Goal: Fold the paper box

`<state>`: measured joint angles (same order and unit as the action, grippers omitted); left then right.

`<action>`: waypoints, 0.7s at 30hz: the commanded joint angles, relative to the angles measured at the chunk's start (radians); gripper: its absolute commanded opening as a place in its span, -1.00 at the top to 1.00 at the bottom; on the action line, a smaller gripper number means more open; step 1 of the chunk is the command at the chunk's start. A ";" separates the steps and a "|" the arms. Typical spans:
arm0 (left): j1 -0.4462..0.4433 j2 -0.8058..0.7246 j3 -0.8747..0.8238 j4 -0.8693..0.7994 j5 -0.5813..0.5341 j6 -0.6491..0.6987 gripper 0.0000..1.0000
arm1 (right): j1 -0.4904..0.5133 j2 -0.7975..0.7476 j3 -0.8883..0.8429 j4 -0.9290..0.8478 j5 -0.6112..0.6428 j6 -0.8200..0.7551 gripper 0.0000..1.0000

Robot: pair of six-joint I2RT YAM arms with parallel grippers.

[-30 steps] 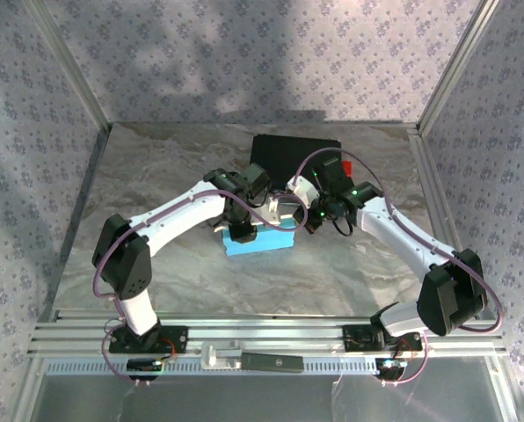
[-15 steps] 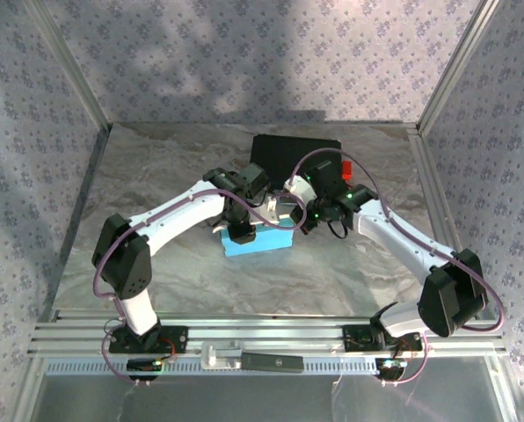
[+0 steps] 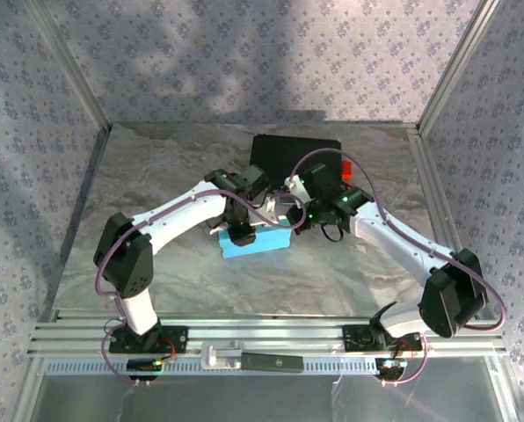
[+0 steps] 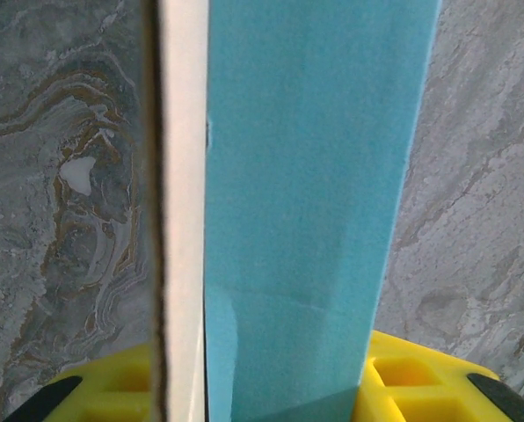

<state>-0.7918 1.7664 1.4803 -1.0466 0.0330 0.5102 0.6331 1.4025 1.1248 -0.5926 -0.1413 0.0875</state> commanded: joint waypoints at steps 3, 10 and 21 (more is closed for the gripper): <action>-0.002 0.012 -0.014 0.056 0.038 -0.029 0.31 | 0.051 0.009 0.029 0.034 -0.017 0.168 1.00; -0.002 0.010 -0.012 0.059 0.034 -0.029 0.32 | 0.074 0.023 0.051 0.041 0.012 0.237 1.00; -0.001 0.005 -0.018 0.065 0.027 -0.027 0.31 | 0.071 0.006 -0.003 0.104 0.043 0.312 1.00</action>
<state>-0.7910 1.7664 1.4780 -1.0447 0.0292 0.4957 0.6769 1.4178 1.1286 -0.5453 -0.0422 0.3607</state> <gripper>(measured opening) 0.344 0.052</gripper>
